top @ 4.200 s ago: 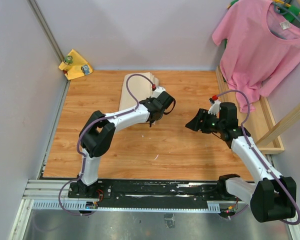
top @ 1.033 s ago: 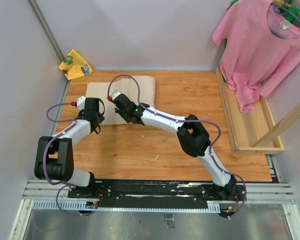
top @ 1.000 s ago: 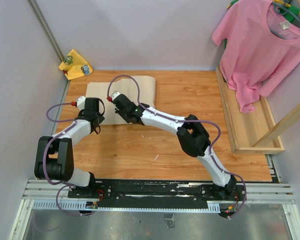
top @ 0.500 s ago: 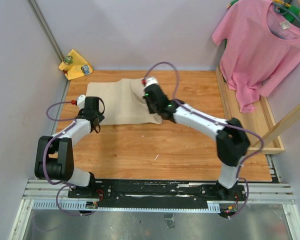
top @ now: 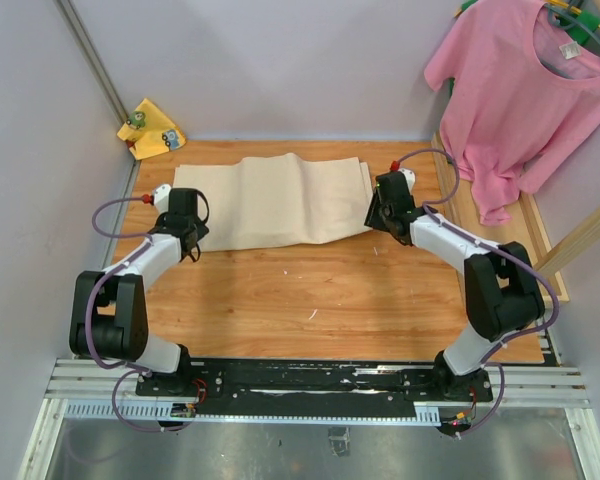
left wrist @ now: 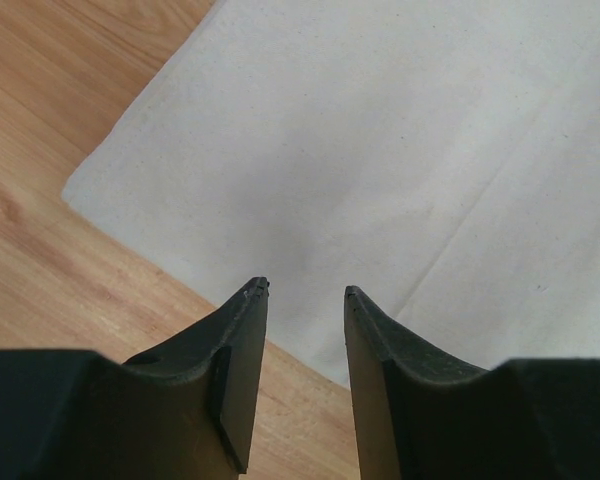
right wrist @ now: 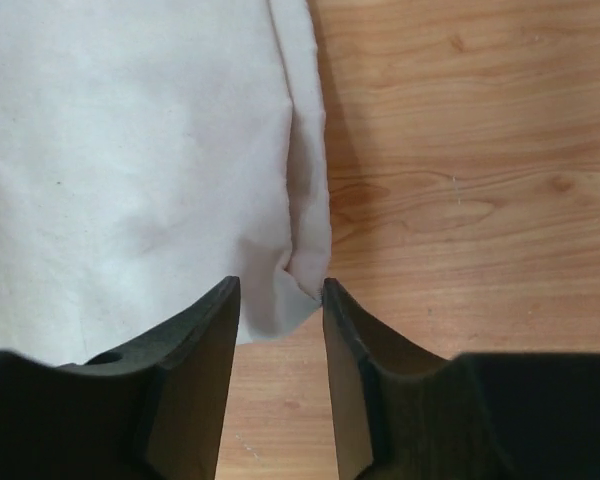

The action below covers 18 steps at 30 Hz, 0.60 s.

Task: Open and lay out the surgical kit
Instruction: Open the surgical kit at the center of the board.

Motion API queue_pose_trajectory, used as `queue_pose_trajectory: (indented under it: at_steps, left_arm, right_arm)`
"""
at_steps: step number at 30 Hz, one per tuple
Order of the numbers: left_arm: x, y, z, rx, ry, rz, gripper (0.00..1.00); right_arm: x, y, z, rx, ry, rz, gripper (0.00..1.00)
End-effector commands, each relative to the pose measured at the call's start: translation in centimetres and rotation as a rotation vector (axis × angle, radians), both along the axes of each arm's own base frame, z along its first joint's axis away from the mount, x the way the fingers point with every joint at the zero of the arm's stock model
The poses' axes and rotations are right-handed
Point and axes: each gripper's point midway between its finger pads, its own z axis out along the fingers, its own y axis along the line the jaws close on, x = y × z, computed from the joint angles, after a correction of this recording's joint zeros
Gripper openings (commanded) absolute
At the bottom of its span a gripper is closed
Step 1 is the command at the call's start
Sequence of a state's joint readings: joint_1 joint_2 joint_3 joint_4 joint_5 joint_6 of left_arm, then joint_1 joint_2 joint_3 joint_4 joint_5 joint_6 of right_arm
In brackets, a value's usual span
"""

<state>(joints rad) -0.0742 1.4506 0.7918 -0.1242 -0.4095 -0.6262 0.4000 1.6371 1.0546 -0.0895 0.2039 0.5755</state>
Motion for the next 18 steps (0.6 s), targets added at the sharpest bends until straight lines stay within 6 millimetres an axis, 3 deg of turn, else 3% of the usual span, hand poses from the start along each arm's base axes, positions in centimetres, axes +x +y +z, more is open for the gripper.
queue_pose_trajectory:
  at_steps: [1, 3, 6, 12, 18]
  left_arm:
    - [0.9, 0.2, 1.0, 0.021, -0.005, -0.011, 0.42]
    - [1.1, 0.1, 1.2, 0.02, -0.006, -0.021, 0.42]
    - [1.5, -0.2, 1.5, 0.015, -0.01, -0.039, 0.44]
    - [2.7, -1.1, 2.0, -0.007, -0.02, -0.091, 0.5]
    - [4.1, -1.9, 2.5, -0.017, -0.025, -0.139, 0.63]
  right_arm:
    - [-1.0, -0.3, -0.9, 0.056, 0.068, 0.009, 0.49]
    - [-0.9, -0.9, -0.1, 0.044, 0.049, 0.024, 0.53]
    - [0.9, -1.7, 2.2, 0.073, 0.003, 0.054, 0.54]
    - [8.1, -1.1, 6.5, 0.277, -0.101, 0.185, 0.52]
    - [15.7, 2.1, 5.2, 0.386, -0.114, 0.348, 0.53]
